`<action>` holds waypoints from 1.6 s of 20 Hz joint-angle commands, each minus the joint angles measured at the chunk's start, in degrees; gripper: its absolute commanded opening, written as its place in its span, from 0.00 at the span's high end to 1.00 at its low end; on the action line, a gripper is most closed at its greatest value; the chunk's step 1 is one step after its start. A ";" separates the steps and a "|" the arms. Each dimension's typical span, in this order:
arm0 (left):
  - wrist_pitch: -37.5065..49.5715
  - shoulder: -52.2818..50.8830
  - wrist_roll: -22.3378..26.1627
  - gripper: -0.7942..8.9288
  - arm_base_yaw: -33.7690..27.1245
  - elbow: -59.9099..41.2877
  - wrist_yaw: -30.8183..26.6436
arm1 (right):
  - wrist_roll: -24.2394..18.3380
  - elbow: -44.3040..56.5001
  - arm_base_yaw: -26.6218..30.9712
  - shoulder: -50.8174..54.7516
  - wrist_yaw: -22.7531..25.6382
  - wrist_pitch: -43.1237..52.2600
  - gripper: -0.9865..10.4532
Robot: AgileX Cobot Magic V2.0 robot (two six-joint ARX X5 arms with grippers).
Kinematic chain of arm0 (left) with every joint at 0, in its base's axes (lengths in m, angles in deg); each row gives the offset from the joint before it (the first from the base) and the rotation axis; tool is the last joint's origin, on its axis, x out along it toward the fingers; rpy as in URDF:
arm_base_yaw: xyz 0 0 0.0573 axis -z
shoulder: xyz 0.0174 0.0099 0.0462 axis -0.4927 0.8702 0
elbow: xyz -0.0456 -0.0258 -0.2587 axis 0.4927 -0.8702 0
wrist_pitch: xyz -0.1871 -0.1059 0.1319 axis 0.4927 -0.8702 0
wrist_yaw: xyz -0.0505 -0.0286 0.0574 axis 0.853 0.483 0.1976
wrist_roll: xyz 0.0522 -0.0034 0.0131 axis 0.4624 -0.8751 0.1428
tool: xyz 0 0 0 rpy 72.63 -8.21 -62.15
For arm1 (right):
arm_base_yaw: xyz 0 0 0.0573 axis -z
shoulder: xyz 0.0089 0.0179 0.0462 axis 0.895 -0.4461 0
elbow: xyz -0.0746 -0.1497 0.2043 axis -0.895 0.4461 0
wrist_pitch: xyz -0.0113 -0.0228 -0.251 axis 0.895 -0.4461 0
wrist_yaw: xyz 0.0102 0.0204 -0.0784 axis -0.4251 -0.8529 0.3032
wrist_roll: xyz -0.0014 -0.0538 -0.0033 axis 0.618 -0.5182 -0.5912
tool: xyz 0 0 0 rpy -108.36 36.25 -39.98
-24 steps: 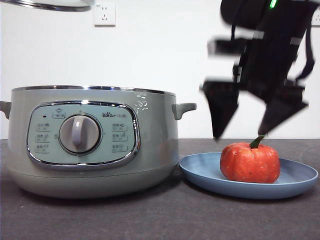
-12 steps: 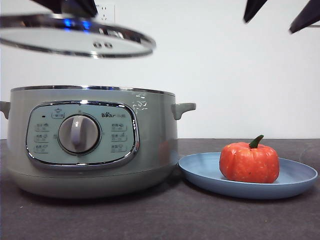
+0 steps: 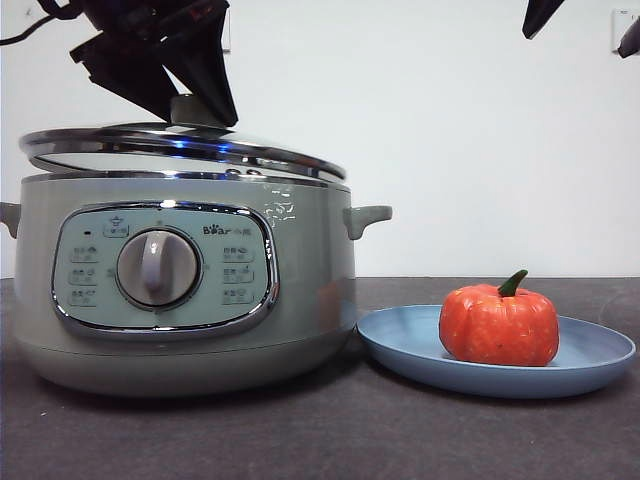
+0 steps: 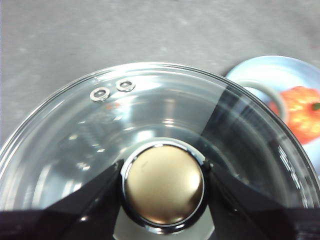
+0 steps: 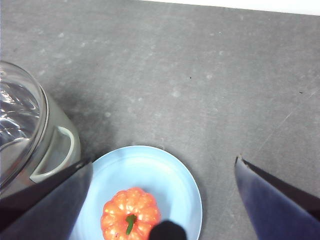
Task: Take the pumpkin out from the steamer,put the pumpkin in the blue plate,close the lid
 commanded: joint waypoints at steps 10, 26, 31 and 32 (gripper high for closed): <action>-0.70 1.75 -0.11 0.93 0.28 0.90 -2.69 | 0.35 0.22 0.02 -0.11 0.15 -0.04 0.50; -2.73 1.75 -0.13 0.90 0.26 0.90 0.94 | 0.35 0.22 0.02 -0.11 0.15 -0.04 0.50; -1.46 1.75 -0.15 0.46 0.28 0.90 -3.13 | 0.35 0.22 0.02 -0.11 0.11 -0.07 0.50; -1.20 1.73 -0.15 0.46 0.28 0.90 -3.80 | 0.35 0.22 0.02 -0.11 0.11 -0.07 0.50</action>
